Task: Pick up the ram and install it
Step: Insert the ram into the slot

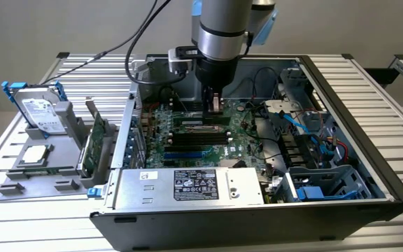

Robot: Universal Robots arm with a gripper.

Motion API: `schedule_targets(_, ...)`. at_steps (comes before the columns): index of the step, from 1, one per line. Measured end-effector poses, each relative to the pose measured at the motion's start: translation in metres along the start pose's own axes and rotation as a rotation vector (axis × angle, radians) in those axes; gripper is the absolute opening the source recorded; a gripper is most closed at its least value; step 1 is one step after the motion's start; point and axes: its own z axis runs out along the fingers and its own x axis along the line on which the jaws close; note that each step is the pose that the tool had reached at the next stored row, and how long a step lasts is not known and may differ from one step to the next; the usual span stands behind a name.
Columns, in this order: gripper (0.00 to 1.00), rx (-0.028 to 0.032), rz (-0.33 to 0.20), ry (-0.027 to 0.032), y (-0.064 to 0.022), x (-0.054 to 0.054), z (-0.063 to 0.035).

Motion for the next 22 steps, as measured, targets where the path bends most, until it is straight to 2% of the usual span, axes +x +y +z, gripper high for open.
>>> schedule_targets(5, 0.14, 0.0000, 0.012, 0.0024, 0.0000, 0.001, 0.0079)
schedule_targets(11, 0.14, -0.0002, 0.012, 0.0063, 0.0001, 0.005, 0.0104)
schedule_targets(22, 0.14, -0.0008, 0.013, 0.0200, -0.0003, 0.007, 0.0180)
